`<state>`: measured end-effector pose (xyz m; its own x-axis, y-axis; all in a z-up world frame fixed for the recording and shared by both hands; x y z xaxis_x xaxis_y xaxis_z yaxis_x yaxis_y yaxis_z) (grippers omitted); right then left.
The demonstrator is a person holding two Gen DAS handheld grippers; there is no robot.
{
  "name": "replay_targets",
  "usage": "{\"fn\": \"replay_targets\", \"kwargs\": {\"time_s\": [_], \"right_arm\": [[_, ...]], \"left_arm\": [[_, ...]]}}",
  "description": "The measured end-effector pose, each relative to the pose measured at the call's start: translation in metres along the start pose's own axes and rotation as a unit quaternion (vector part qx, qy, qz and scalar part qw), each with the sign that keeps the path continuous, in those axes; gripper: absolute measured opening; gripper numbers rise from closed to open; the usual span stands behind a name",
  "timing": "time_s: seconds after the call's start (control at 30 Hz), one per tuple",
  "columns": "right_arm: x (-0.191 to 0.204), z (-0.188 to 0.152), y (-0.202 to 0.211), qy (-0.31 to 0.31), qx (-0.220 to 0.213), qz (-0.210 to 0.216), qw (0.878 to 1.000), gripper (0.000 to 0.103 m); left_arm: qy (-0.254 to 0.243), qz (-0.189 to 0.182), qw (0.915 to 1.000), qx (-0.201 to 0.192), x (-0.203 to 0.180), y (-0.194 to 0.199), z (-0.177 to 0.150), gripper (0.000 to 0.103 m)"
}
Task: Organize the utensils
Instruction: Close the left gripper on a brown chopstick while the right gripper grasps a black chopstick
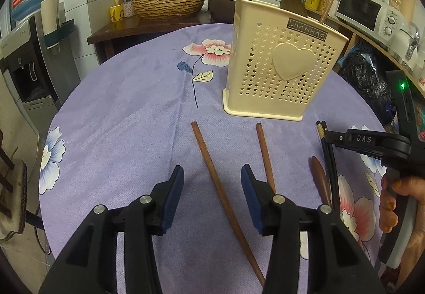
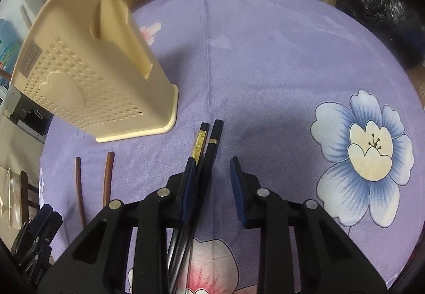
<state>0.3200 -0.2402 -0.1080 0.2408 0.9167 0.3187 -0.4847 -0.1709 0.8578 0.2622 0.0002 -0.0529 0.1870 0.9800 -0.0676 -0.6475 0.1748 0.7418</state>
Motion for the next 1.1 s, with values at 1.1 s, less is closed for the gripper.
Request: {"fn": "replay_targets", "kwargs": {"time_s": [1.1], "right_arm": [[0.009, 0.017, -0.017, 0.012, -0.012, -0.050, 0.999, 0.011]], "left_arm": [[0.061, 0.018, 0.9960, 0.062, 0.006, -0.062, 0.031, 0.041]]}}
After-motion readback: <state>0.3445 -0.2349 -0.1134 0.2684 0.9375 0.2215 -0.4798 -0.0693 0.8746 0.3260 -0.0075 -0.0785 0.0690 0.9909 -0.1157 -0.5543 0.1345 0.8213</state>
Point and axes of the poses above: each gripper's, at about its wrist camera, not at the fingertips, and y roughly against the way its jaws point, x to its left, z to its top, the point moved 2 cm from there along -y, roughly the way its jaws point, and after that the axes turned 1 degree about z, right-handed, at the moved point
